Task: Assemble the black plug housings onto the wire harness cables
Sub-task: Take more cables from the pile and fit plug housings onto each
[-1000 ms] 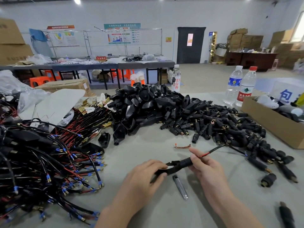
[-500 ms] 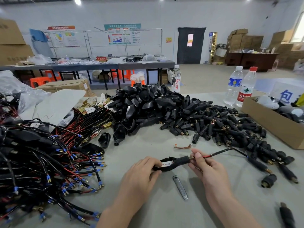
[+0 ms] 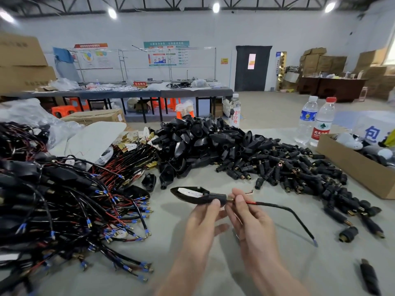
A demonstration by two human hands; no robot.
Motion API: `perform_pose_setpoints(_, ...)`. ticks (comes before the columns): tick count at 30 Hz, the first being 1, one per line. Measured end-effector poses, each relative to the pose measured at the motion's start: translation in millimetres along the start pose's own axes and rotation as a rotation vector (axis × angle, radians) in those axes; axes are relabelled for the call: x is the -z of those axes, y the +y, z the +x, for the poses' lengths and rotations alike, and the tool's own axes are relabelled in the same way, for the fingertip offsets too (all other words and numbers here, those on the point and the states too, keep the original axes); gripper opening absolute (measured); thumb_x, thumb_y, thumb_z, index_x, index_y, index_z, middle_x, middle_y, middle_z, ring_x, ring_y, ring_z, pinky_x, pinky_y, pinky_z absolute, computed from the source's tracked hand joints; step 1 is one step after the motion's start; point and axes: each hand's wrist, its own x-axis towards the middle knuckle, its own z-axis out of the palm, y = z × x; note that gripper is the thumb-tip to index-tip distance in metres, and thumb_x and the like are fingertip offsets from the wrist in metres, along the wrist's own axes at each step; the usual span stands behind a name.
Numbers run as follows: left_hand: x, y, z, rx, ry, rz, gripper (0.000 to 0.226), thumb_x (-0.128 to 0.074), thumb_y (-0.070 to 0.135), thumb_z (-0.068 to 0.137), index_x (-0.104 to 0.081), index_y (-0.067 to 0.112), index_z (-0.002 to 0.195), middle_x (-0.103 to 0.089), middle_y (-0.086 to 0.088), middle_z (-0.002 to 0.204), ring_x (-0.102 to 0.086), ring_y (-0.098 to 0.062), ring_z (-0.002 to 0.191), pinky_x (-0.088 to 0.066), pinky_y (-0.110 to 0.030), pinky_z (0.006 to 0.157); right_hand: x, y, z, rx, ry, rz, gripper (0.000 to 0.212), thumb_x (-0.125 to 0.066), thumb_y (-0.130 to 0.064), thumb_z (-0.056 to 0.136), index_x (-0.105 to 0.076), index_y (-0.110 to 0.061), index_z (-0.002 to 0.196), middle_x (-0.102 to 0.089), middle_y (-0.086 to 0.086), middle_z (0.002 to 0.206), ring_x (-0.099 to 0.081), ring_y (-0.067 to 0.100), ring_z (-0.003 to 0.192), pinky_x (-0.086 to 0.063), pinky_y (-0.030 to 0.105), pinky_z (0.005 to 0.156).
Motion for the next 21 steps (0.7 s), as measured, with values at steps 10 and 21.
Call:
perform_pose_setpoints(10,67,65,-21,-0.207,0.374,0.065,0.034,-0.05,0.041,0.101,-0.068,0.012,0.092,-0.076,-0.008,0.086,-0.072,-0.027,0.08,-0.057,-0.04,0.075,-78,30,-57,0.007,-0.464,-0.452,0.026,-0.052,-0.014,0.101,-0.067,-0.024,0.119,-0.074,-0.004,0.109,-0.071,0.011,0.097,-0.058,0.025,0.071)
perform_pose_setpoints(21,231,239,35,-0.305,0.831,0.423,0.052,-0.052,0.045,0.1,-0.056,-0.004,0.118,-0.068,-0.014,0.103,-0.067,-0.024,0.084,-0.054,-0.034,0.078,-115,32,-72,-0.066,-0.62,-0.587,0.026,-0.053,-0.009,0.099,-0.061,-0.028,0.115,-0.063,0.018,0.114,-0.065,0.011,0.071,-0.051,0.026,0.054)
